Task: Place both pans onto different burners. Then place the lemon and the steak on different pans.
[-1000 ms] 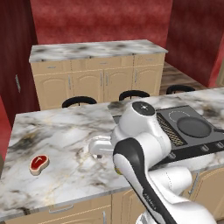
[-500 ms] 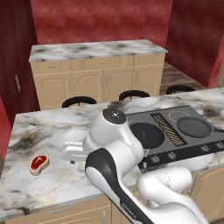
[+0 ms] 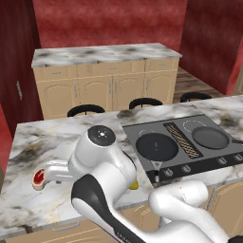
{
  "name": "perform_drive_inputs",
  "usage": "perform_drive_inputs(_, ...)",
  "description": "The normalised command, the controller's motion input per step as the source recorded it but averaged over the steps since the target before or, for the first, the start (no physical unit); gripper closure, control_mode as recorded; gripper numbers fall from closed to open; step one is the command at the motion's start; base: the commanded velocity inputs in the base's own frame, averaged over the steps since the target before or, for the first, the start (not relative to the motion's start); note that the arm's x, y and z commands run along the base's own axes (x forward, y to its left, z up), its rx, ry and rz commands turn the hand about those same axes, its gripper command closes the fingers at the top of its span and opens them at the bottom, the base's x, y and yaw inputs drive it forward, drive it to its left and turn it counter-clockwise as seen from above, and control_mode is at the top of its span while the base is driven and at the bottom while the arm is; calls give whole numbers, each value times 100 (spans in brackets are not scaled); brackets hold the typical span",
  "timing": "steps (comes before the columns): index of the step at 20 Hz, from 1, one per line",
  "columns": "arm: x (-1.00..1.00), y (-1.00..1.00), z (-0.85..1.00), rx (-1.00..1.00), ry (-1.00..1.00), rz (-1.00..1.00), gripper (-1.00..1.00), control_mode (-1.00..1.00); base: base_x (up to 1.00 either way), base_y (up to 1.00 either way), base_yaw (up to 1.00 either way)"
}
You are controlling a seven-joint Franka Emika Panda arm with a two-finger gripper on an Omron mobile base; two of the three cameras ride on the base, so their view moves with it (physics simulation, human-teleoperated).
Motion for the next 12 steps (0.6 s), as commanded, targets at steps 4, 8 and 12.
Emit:
perform_drive_inputs(4,18,31,0,0,-4,-1,-100,-100,0,0,0)
perform_drive_inputs(8,38,34,0,0,0,-3,-100,-100,0,0,0)
perform_drive_inputs(12,32,15,0,0,0,-4,-100,-100,0,0,0)
